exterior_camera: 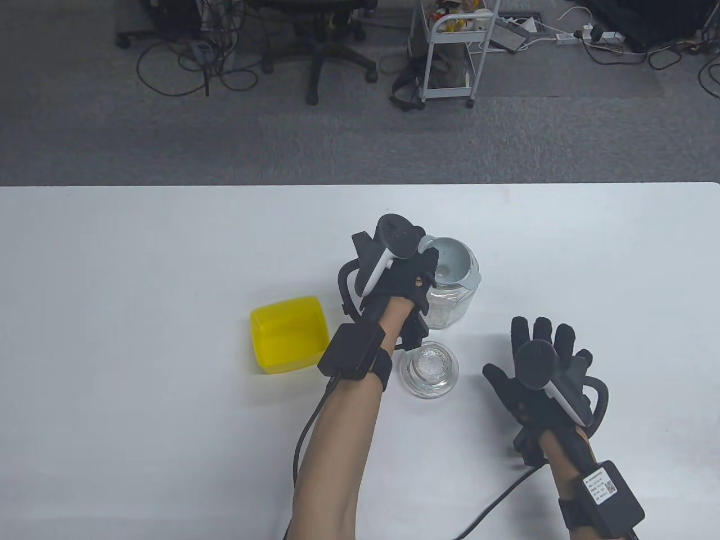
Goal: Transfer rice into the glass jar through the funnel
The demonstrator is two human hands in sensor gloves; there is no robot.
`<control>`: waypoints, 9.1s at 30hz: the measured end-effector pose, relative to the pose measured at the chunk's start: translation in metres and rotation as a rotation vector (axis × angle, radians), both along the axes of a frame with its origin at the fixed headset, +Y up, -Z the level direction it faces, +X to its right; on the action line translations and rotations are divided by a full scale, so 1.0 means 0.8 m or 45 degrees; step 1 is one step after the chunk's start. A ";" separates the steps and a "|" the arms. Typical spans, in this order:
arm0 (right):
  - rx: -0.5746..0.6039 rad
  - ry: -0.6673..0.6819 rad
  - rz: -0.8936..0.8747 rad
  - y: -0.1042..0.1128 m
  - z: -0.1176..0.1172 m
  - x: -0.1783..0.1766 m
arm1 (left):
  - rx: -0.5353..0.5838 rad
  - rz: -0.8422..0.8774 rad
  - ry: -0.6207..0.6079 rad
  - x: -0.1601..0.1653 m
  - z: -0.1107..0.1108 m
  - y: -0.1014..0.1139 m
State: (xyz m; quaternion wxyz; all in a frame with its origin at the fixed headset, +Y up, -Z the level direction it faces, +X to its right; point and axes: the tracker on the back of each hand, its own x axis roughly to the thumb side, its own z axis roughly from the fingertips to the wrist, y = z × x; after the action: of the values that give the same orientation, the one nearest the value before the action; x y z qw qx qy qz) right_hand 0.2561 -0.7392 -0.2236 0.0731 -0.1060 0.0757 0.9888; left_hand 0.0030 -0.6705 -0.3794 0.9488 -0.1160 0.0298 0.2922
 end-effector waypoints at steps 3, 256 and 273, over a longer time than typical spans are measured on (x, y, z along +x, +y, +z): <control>0.003 0.000 -0.001 0.001 0.000 0.000 | 0.045 0.065 0.001 -0.003 0.004 0.012; 0.446 0.239 0.005 0.175 -0.065 -0.127 | 0.458 -0.551 -0.485 -0.150 0.238 -0.084; 0.284 0.115 -0.177 0.021 0.012 -0.054 | 0.435 -0.451 -0.509 -0.147 0.242 -0.085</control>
State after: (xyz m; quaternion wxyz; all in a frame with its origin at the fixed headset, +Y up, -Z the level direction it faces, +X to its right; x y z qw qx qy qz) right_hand 0.2133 -0.7227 -0.2138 0.1493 -0.0471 -0.0243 0.9874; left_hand -0.1144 -0.7382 -0.1859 0.9778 -0.0033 -0.1871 0.0946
